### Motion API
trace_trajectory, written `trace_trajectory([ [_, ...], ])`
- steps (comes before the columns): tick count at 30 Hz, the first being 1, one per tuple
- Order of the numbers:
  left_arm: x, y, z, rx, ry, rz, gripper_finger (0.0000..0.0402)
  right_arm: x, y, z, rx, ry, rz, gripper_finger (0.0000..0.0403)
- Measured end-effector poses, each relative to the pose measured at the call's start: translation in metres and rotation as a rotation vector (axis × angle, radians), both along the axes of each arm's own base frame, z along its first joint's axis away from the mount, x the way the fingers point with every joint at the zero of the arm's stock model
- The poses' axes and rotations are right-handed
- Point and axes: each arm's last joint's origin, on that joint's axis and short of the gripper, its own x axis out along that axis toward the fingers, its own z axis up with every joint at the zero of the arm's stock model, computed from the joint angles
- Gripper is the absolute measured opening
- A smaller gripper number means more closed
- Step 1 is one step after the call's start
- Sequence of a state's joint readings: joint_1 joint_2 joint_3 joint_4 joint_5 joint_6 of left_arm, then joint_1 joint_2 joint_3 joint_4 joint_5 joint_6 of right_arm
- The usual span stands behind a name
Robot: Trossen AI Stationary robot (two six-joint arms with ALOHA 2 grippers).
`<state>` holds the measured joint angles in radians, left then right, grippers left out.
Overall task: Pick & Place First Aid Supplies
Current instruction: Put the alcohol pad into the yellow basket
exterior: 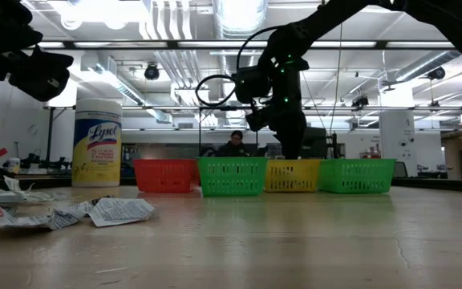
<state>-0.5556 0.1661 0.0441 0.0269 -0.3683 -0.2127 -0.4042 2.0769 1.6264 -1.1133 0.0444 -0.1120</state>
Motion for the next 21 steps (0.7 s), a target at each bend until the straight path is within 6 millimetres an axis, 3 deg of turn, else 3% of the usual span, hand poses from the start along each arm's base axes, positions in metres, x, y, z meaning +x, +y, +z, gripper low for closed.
trace_trajectory([
  [10, 0.000, 0.000, 0.000, -0.002, -0.003, 0.000, 0.0197, -0.007, 0.003, 0.007, 0.019, 0.047, -0.048, 0.0114],
  [21, 0.000, 0.000, 0.000, -0.002, -0.003, 0.000, 0.0197, -0.007, 0.005, 0.049, 0.008, 0.019, -0.056, 0.0109],
])
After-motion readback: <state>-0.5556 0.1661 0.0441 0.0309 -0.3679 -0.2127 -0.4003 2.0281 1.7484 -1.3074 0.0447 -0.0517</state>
